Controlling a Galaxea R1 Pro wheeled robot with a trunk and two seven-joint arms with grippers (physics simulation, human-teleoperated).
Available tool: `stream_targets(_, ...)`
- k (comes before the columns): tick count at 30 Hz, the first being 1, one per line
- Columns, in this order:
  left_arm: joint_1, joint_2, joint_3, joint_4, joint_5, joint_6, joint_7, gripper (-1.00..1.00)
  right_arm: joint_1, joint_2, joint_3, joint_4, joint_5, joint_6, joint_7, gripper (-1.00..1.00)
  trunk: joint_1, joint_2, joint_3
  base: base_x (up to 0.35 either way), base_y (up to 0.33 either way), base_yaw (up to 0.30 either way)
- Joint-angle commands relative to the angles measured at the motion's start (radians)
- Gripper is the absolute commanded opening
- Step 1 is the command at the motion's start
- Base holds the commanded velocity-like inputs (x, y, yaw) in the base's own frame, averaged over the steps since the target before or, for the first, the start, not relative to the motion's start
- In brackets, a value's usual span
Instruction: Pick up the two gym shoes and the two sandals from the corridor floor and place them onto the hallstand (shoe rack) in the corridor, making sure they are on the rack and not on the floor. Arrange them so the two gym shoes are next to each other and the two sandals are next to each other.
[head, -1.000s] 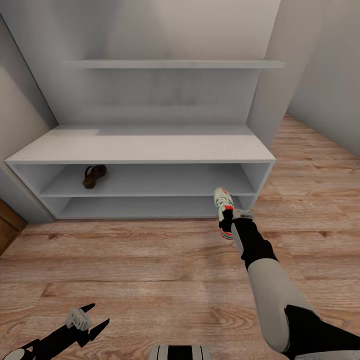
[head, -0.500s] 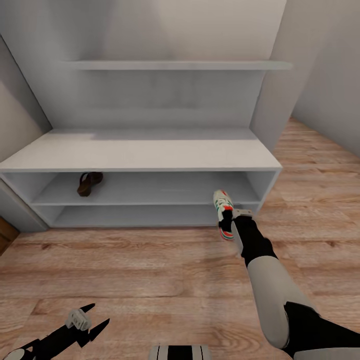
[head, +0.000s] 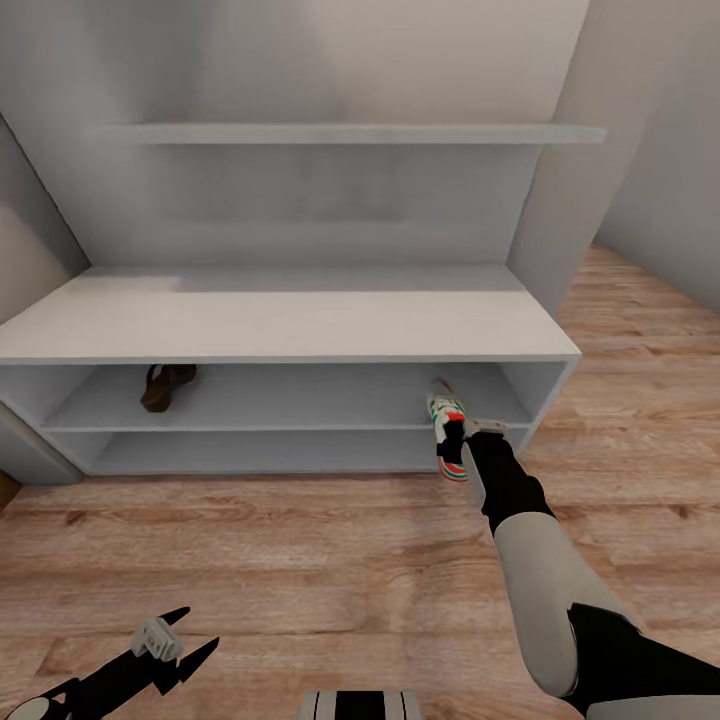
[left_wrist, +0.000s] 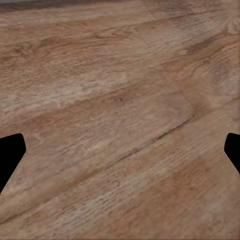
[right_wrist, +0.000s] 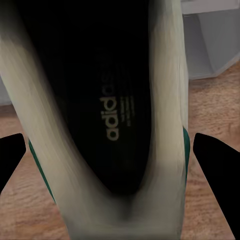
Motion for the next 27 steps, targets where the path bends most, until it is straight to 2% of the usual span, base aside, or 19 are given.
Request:
stream_targets(1,-0.001,-0.001,0.004,0.0,-0.005,-0.004,-0.004,1.0,-0.001,0.001,-0.004,-0.001,0.007,0.004,0.001,-1.0,0.0,0.0,-0.001,0.139,0.0,0.0)
stream_targets(12,-0.001,-0.001,0.003,0.0,-0.005,-0.004,-0.004,1.0,-0.001,0.001,-0.004,-0.001,0.007,0.005,0.0,-1.0,0.0,0.0,-0.001,0.299,0.0,0.0)
stream_targets(22,-0.001,-0.001,0.003,0.0,-0.005,-0.004,-0.004,1.0,-0.001,0.001,-0.004,-0.001,0.007,0.005,0.0,-1.0,0.0,0.0,-0.001,0.072,0.0,0.0)
stream_targets(27,-0.001,-0.001,0.003,0.0,-0.006,-0.004,-0.004,1.0,-0.001,0.001,-0.004,-0.001,0.007,0.005,0.0,-1.0,0.0,0.0,-0.001,0.253,0.0,0.0)
